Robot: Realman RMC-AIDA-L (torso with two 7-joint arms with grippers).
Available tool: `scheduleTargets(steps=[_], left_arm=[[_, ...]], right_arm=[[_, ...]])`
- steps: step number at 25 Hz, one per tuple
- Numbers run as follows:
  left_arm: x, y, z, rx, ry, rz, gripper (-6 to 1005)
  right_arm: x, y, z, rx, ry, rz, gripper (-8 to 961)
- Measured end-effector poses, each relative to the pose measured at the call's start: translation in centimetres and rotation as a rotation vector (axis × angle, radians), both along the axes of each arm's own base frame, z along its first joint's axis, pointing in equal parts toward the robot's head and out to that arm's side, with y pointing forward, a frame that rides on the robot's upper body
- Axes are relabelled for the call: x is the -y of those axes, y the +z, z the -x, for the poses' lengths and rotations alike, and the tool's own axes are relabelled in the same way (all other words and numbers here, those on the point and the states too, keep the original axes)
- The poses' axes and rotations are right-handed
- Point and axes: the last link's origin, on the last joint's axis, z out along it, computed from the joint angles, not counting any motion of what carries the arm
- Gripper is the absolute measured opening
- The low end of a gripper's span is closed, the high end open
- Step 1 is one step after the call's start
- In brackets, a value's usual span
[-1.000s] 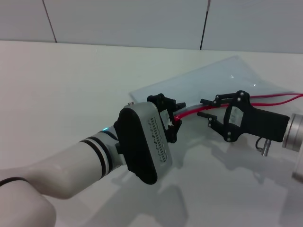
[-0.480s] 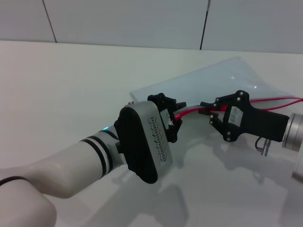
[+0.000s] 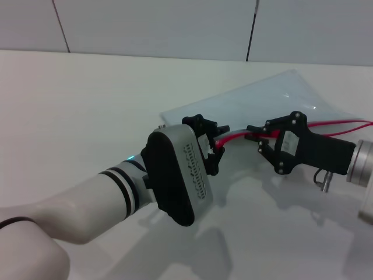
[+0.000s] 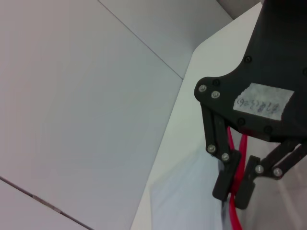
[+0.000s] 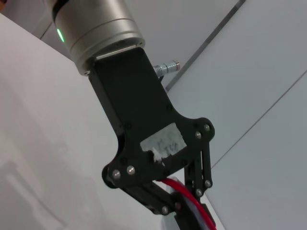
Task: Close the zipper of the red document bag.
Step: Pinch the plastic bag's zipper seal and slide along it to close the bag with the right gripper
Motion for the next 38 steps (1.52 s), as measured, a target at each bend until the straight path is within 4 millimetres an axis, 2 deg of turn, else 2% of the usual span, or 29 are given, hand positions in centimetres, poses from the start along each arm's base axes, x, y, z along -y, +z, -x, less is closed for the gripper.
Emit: scheduleTargets(steps=[5,13,20,25,27,31,34,35,36,38], left_arm=[[0.1,0.1,0.0,0.002,-0.005,-0.007,37],[0.9,0.1,-0.3,0.013,-0.020,0.005,35],[2.3,-0.2,-0.4,0.009,-0.040,0.037,34],[3.4,-0.8,-0.2,0.006,-0.041,0.065,33],[3.6,-0.9,-0.1,0.009,-0.039,0.065,32],[3.7,-0.8,0.3,0.023,-0.044,0.041,31],[3.2,-0.3,0.7,0.075,-0.046,-0.021,31],[3.0,-0.1,0.7,0.101,-0.043,-0.046,31],[2.8,0.2,0.9,0.126,-0.038,-0.073,30],[2.0,1.2,1.3,0.206,-0.003,-0.143,30]], right_arm=[[-0.8,0.2,-0.8,0.019,-0.062,-0.050,73],[-2.2,1.3,-3.1,0.056,-0.214,-0.168,87],[-4.4,3.2,-5.4,0.060,-0.423,-0.331,100],[-6.0,5.4,-6.9,0.044,-0.584,-0.464,109],[-6.7,6.8,-7.4,-0.016,-0.663,-0.535,113],[-6.9,8.2,-7.6,-0.117,-0.716,-0.589,120],[-6.5,8.9,-7.7,-0.224,-0.727,-0.616,125],[-5.9,9.2,-7.8,-0.312,-0.731,-0.630,127],[-5.9,9.2,-7.8,-0.312,-0.731,-0.630,129],[-5.1,9.4,-7.7,-0.424,-0.725,-0.640,132]])
